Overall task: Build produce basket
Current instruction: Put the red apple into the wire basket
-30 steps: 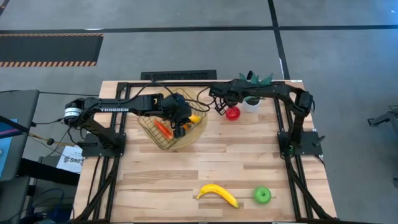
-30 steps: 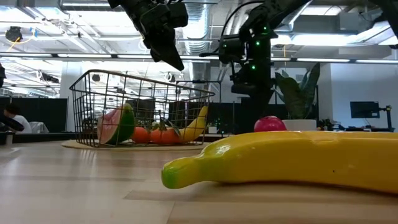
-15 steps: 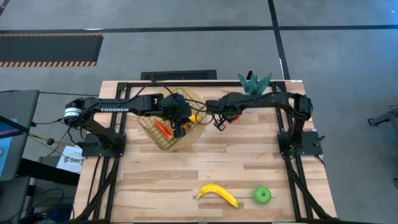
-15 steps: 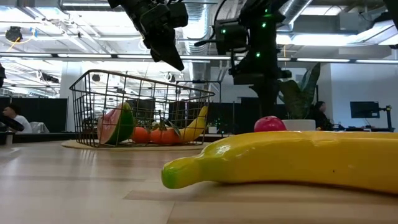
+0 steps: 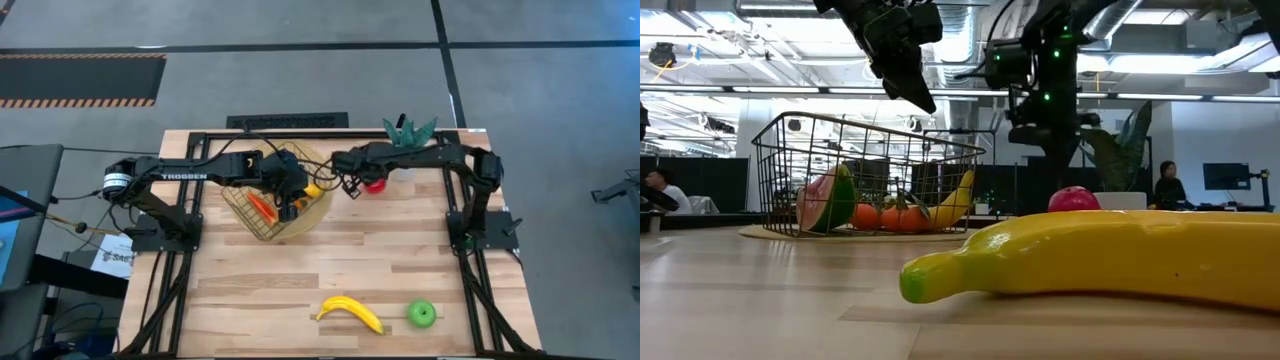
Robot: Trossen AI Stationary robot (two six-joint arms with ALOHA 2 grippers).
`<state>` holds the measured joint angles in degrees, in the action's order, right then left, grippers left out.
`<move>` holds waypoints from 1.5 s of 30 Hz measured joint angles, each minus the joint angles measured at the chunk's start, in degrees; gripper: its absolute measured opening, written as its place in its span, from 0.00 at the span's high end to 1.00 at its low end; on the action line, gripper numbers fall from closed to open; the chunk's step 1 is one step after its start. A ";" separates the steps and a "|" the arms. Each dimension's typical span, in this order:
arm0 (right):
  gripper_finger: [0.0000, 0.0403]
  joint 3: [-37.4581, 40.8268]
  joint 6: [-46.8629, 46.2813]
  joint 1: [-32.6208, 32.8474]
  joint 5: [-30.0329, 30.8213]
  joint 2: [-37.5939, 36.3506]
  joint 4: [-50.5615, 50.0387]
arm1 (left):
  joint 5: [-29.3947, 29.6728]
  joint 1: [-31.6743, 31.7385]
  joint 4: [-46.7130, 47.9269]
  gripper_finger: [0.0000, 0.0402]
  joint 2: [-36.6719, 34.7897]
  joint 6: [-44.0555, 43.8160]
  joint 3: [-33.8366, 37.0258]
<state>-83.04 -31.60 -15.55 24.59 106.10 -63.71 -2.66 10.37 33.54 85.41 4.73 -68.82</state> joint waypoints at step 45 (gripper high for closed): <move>1.00 0.64 -31.31 14.44 -3.59 -10.31 -18.40 | -8.72 -0.02 -7.65 1.00 0.00 1.43 0.00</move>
<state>-82.40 -62.91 -1.11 20.99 95.80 -82.11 -11.38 10.35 25.89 85.40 6.16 -68.82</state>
